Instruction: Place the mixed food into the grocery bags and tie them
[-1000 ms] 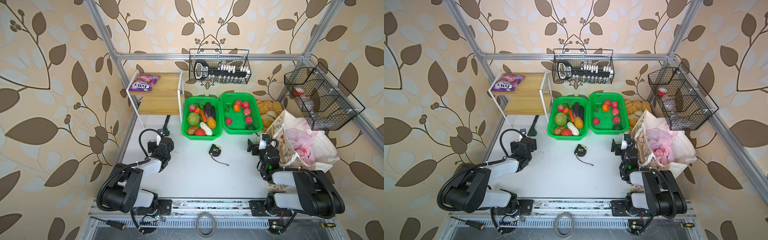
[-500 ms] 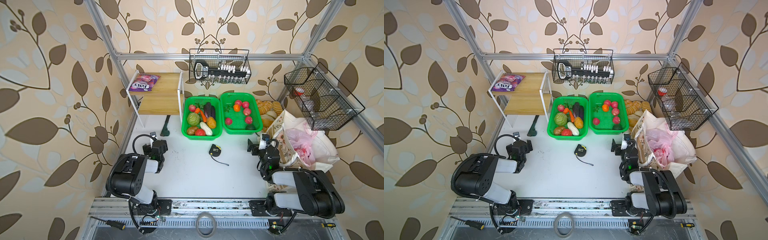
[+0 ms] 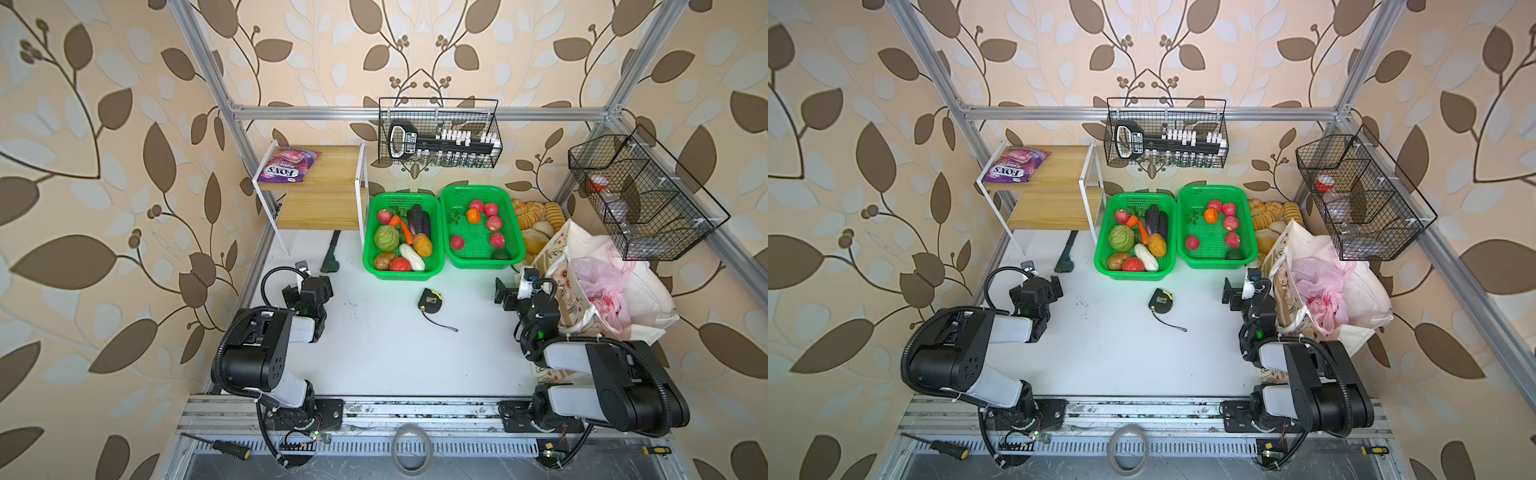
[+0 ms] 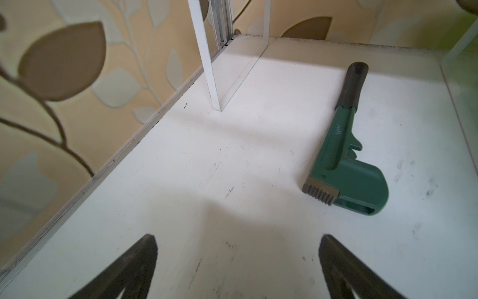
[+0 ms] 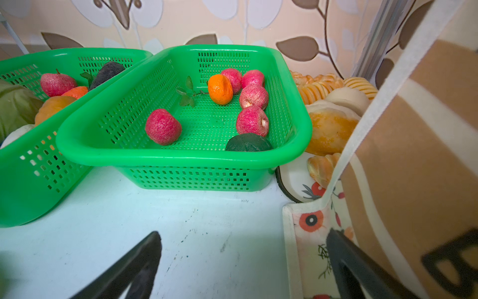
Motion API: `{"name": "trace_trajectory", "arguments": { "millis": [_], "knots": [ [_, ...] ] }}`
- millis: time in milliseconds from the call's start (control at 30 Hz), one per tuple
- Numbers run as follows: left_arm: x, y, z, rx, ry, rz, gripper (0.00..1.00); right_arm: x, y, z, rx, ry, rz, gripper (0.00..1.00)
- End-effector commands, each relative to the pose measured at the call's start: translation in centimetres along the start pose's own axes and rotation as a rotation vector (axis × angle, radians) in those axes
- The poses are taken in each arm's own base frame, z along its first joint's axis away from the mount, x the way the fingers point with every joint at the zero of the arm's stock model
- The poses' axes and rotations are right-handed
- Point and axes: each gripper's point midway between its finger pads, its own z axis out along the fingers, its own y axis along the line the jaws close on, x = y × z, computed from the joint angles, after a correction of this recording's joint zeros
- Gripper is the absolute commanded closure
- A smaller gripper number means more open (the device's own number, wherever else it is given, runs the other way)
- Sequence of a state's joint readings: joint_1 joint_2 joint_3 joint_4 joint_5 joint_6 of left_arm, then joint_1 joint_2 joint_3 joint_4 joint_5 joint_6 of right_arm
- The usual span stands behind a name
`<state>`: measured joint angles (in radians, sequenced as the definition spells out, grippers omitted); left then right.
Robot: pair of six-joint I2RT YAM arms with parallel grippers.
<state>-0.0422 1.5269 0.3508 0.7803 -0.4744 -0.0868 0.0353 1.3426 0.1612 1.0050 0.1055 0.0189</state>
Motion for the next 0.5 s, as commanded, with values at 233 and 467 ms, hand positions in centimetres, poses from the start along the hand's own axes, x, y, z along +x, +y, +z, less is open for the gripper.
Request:
{"name": "trace_trajectory", "arguments": {
  "millis": [233, 467],
  "knots": [
    [-1.73, -0.06, -0.21, 0.005, -0.049, -0.044, 0.01, -0.89, -0.88, 0.28, 0.048, -0.022, 0.0, 0.0],
    [-1.72, -0.04, -0.21, 0.004, -0.049, -0.044, 0.01, -0.85, -0.83, 0.29, 0.045, -0.02, -0.001, 0.0]
  ]
}}
